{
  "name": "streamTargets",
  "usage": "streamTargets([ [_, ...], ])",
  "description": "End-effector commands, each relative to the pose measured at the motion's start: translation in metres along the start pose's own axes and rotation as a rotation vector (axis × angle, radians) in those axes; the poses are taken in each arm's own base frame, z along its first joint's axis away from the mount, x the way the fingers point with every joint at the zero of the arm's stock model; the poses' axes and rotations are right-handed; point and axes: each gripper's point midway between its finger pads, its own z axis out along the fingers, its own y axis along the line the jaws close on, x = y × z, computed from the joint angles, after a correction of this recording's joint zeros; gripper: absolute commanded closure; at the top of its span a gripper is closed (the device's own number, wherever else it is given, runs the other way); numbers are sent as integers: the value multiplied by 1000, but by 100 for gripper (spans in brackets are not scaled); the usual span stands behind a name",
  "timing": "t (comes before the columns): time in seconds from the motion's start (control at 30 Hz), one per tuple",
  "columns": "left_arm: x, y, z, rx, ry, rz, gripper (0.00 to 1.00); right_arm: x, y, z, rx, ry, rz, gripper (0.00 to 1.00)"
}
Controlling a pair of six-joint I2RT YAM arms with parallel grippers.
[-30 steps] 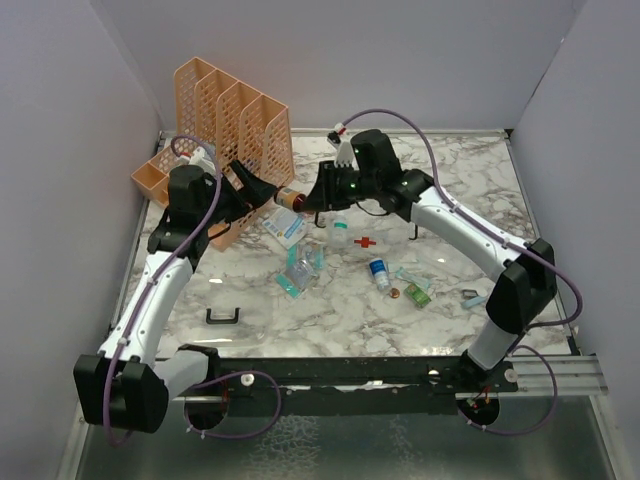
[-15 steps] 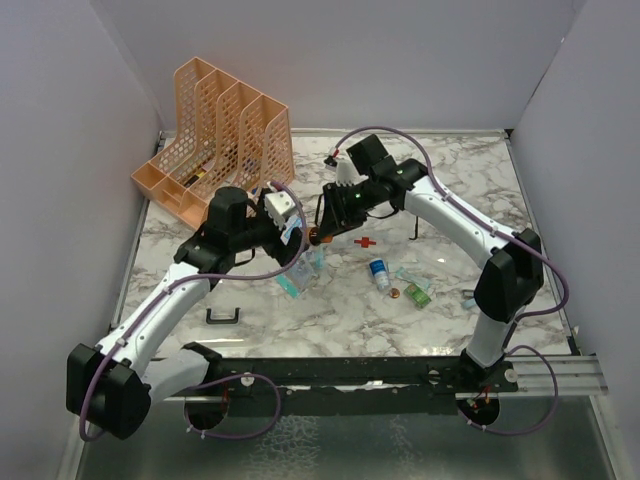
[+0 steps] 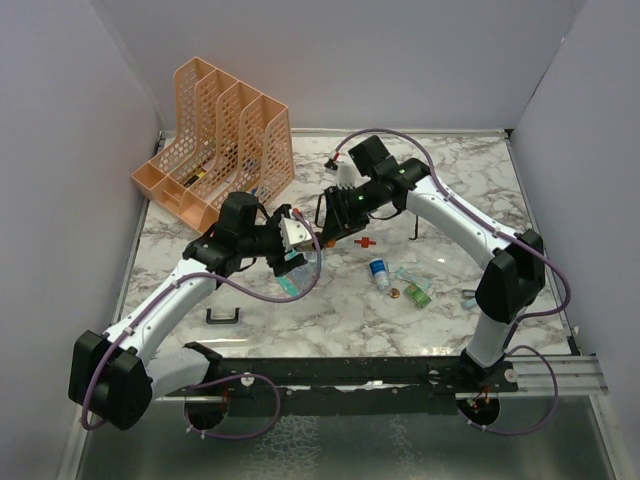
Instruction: Organize the medicine kit
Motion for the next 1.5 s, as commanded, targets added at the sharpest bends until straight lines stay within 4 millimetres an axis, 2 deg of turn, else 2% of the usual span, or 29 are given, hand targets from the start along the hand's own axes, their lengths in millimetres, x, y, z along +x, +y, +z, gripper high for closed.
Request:
streamTargets([
  [0.0, 1, -20, 5, 100, -26, 73, 21, 4, 27, -20, -97, 0, -57, 93],
  [0.23, 7, -22, 11, 107, 0, 115, 26, 14, 34, -21, -155, 38, -75, 92],
  [0.37, 11, -21, 14, 99, 19, 137, 32, 16, 34, -22, -159, 41, -77, 92],
  [0.53, 20, -16, 15, 67, 56, 160, 56, 15, 35, -24, -158, 27, -90, 89],
  [0.67, 13, -16, 15, 63, 33, 170, 67, 11, 36, -25, -155, -7, -100, 84],
  [0.73, 5, -16, 13, 62, 2, 156, 70, 8, 37, -27, -153, -29, -104, 76],
  [0.83, -7, -15, 12, 46, -40, 109, 71, -1, 36, -32, -116, -103, -107, 56],
  [0.93, -25, -13, 10, 22, -103, 25, 71, -20, 37, -44, -77, -259, -128, 42],
  [1.0, -40, -9, 8, -6, -159, -58, 71, -33, 40, -56, -62, -381, -129, 36],
  [1.13, -77, 7, 2, -77, -285, -250, 71, -58, 52, -85, -83, -628, -103, 33],
  [1.23, -103, 20, -5, -125, -383, -373, 71, -70, 54, -97, -106, -759, -56, 32],
  [1.37, -126, 33, -11, -157, -482, -504, 71, -85, 55, -107, -124, -857, -21, 32],
  [1.47, -139, 36, -12, -138, -516, -559, 71, -92, 62, -104, -143, -842, -45, 32],
])
